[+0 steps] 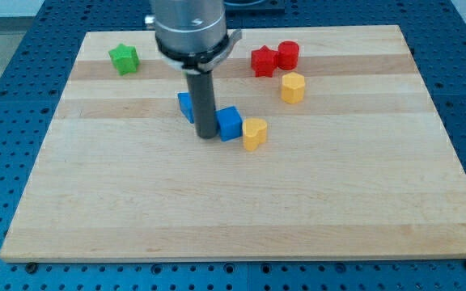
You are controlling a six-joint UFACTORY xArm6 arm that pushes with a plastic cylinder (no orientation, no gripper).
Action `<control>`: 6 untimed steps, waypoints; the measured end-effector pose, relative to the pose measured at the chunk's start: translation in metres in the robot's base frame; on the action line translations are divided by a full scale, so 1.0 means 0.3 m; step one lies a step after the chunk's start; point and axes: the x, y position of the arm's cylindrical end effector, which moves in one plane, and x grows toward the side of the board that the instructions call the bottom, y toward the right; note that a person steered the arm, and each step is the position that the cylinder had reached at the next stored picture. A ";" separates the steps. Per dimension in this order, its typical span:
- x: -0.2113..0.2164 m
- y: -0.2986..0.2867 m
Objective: Put the blue triangle diagonally between the green circle and blue cube
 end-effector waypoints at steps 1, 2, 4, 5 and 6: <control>-0.034 0.019; 0.059 -0.064; 0.214 -0.302; 0.000 -0.271; -0.012 -0.233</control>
